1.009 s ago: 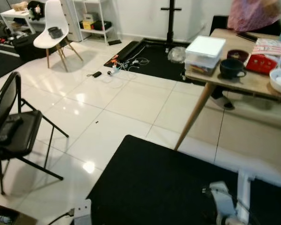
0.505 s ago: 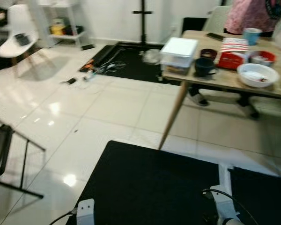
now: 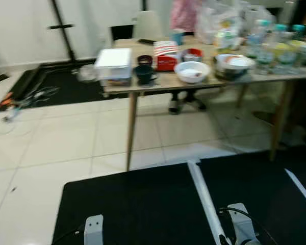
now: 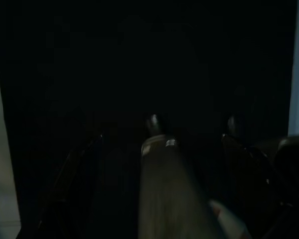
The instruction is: Restocking fridge
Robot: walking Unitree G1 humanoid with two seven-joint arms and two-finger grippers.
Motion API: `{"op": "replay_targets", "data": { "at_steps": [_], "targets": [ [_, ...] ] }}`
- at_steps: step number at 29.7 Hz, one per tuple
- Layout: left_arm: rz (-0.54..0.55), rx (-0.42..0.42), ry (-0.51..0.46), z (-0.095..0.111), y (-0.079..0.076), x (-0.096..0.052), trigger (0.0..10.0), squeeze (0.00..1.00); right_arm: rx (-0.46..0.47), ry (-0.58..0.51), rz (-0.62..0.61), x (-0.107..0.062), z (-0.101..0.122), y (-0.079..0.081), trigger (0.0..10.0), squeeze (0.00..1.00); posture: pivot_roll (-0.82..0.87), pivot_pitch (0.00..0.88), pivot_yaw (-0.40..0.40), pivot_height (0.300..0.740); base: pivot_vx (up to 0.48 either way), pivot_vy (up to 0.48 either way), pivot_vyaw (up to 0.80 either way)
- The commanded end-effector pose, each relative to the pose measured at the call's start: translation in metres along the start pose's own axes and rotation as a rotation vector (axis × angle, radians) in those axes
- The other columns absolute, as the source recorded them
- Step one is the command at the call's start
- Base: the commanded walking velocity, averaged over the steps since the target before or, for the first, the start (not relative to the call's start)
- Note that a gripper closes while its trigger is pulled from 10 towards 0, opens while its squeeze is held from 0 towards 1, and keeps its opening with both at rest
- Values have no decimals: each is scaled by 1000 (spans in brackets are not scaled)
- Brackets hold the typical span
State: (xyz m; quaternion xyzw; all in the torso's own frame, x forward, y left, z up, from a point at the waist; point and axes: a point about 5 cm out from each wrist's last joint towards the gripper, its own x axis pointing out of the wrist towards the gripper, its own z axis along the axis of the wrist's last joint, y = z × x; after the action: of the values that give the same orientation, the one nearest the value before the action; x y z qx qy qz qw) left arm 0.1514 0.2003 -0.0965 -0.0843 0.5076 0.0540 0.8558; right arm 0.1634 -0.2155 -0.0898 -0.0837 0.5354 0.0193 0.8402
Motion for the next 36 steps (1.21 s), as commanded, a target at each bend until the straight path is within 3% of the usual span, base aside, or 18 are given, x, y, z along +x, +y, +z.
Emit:
{"op": "replay_targets", "data": {
  "at_steps": [1,12,36],
  "targets": [
    [15,9,28,-8,4,-2,10000,0,-7,-35,7,1,11,3,10000,0,-2,0,42,740,0,0,0],
    [-16,71,59,-11,0,-1,10000,0,-23,-33,15,1,11,6,10000,0,1,0,47,740,0,0,0],
    [-30,75,54,-9,-1,-1,10000,0,-32,-15,16,1,5,7,10000,0,7,0,54,740,303,0,0]
  ]
}}
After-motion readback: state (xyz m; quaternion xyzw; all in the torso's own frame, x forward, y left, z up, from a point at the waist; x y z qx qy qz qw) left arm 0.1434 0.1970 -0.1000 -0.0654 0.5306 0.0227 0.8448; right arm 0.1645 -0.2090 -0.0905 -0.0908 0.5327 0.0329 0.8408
